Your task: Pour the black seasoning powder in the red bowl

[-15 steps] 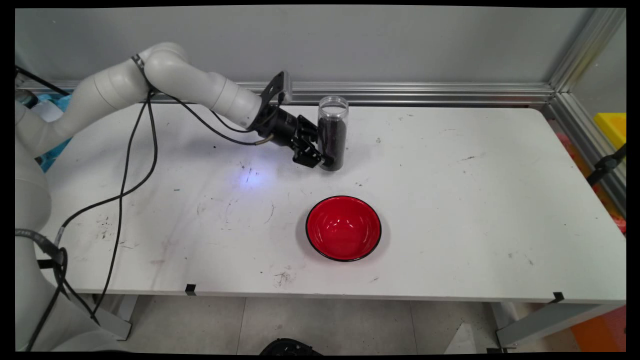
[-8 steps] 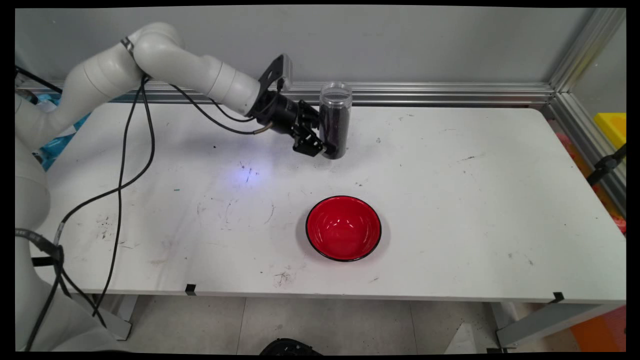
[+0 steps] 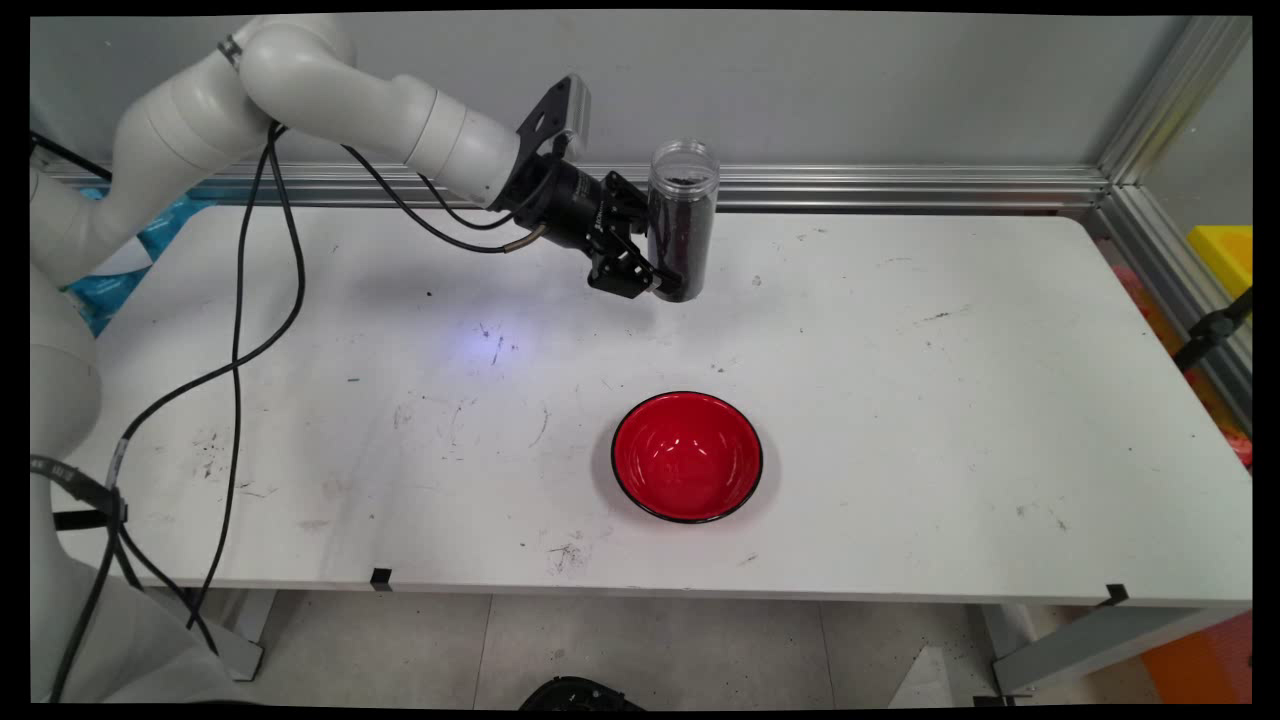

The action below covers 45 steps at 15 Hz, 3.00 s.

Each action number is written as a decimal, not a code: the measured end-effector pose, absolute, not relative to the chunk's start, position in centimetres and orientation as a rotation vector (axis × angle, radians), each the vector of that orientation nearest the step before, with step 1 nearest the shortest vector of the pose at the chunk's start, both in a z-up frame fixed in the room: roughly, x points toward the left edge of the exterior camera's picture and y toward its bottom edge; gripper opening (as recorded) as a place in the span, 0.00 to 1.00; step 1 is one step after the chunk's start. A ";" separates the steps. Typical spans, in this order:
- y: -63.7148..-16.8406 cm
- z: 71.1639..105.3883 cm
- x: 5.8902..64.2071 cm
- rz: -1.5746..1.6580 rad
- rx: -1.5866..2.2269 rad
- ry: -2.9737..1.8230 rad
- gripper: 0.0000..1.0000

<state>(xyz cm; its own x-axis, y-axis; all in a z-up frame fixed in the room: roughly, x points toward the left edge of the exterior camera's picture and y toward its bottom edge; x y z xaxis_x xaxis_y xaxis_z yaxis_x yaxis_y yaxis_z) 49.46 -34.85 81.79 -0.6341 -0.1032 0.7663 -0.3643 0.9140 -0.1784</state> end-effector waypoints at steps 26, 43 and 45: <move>-31.9 81.3 47.5 0.749 -0.238 -2.298 0.00; -29.9 77.9 45.0 0.980 -0.606 -2.261 0.00; -29.9 77.5 44.9 1.008 -0.640 -2.256 0.00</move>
<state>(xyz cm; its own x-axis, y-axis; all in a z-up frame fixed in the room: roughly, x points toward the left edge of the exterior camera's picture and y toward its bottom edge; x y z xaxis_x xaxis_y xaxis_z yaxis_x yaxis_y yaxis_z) 44.87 -29.93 77.54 -0.7164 0.6253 0.3095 0.1869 0.5994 -0.7783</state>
